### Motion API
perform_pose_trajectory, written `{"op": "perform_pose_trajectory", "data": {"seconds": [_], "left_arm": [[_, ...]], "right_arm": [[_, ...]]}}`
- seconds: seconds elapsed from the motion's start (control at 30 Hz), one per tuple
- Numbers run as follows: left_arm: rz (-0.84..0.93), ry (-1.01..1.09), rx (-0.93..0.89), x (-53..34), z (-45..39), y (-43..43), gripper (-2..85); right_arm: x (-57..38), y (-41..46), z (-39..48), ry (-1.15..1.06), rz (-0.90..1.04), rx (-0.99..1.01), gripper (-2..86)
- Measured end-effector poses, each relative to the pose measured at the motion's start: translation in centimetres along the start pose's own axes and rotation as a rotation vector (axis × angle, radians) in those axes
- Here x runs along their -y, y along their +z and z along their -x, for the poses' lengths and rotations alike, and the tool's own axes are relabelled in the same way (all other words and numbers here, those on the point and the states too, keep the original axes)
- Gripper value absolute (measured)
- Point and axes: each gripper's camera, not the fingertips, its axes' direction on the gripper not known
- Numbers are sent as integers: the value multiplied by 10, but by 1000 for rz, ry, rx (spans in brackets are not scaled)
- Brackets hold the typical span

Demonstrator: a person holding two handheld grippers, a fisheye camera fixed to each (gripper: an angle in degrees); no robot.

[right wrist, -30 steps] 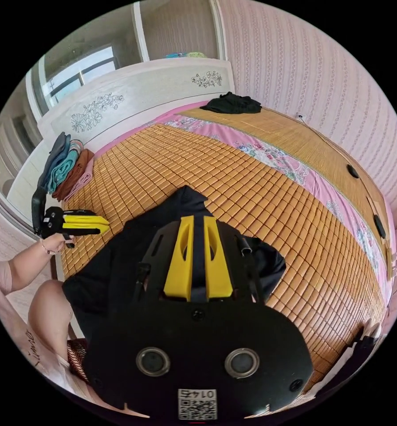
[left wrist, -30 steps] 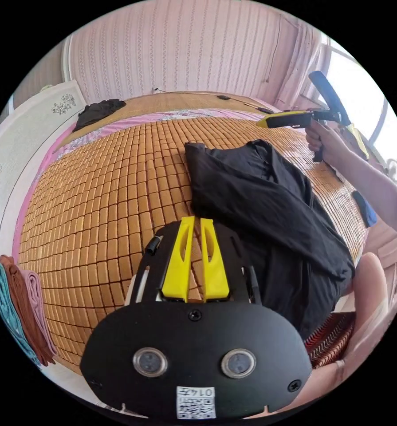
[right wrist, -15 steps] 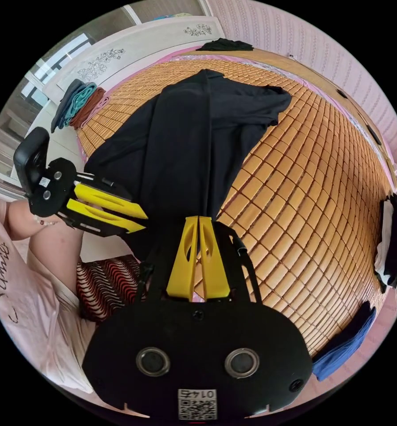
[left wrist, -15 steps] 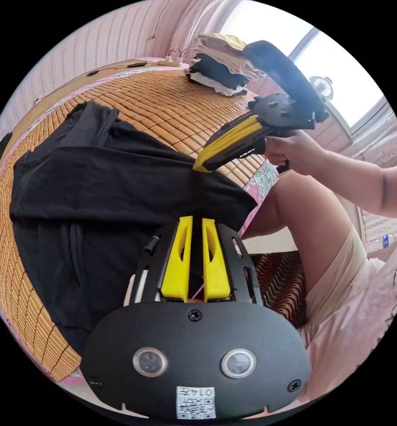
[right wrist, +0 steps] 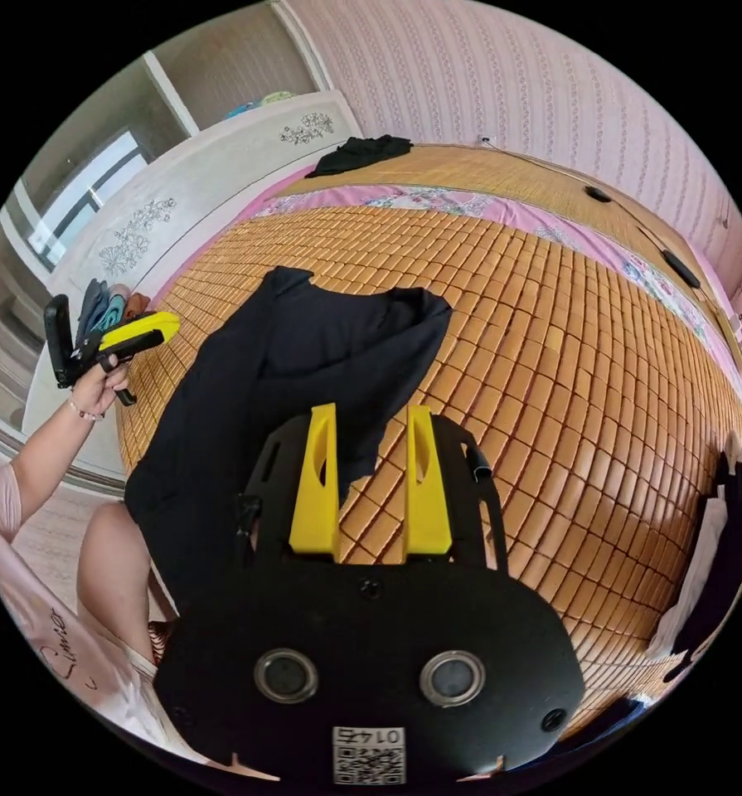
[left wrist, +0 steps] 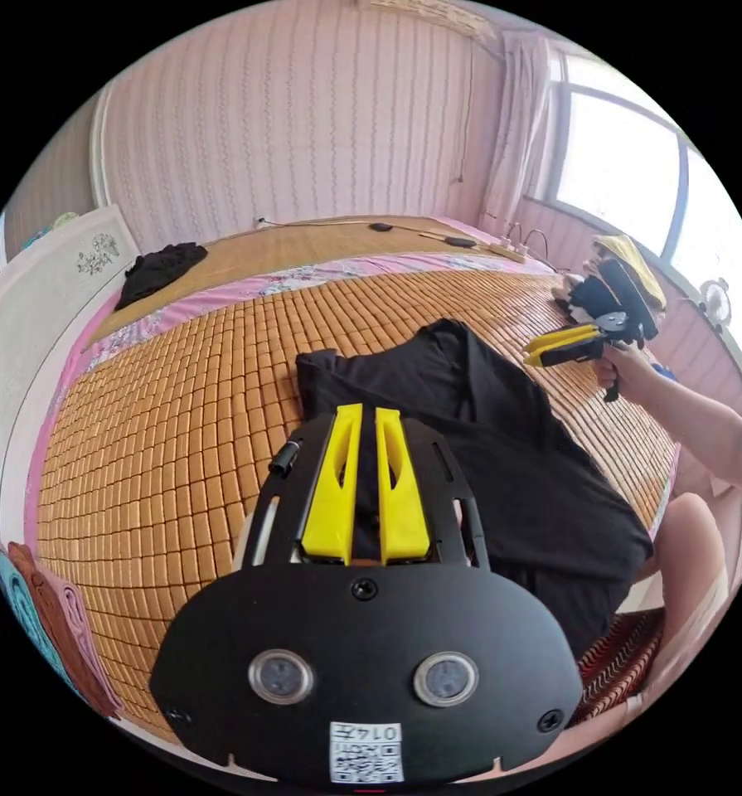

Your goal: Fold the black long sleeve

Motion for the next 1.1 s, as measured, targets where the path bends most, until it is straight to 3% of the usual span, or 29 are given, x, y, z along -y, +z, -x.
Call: {"op": "perform_pose_trajectory", "data": {"seconds": [0.23, 0.33, 0.47, 0.7, 0.83, 0.93, 1.03, 1.1], "left_arm": [[147, -97, 129, 41, 58, 64, 67], [220, -195, 26, 43, 77, 86, 50], [264, -225, -104, 39, 92, 89, -2], [-16, -217, -238, 8, 97, -33, -10], [-114, -147, -291, -42, 75, -118, -10], [-101, -117, -329, -104, 47, -170, -10], [-17, -113, -345, -176, 12, -196, -10], [132, -191, -235, -233, -11, -194, -10]], "right_arm": [[65, 37, -42, 260, -61, -5, 110], [82, 57, -38, 242, 34, -73, 24], [88, 48, -28, 174, 14, -41, 1], [54, -46, 19, 22, -220, -4, -4], [-15, -118, 65, -90, -325, 57, -3], [-79, -149, 100, -132, -318, 143, -2], [-142, -143, 138, -148, -179, 237, 4], [-176, -118, 161, -123, -48, 272, 12]]}}
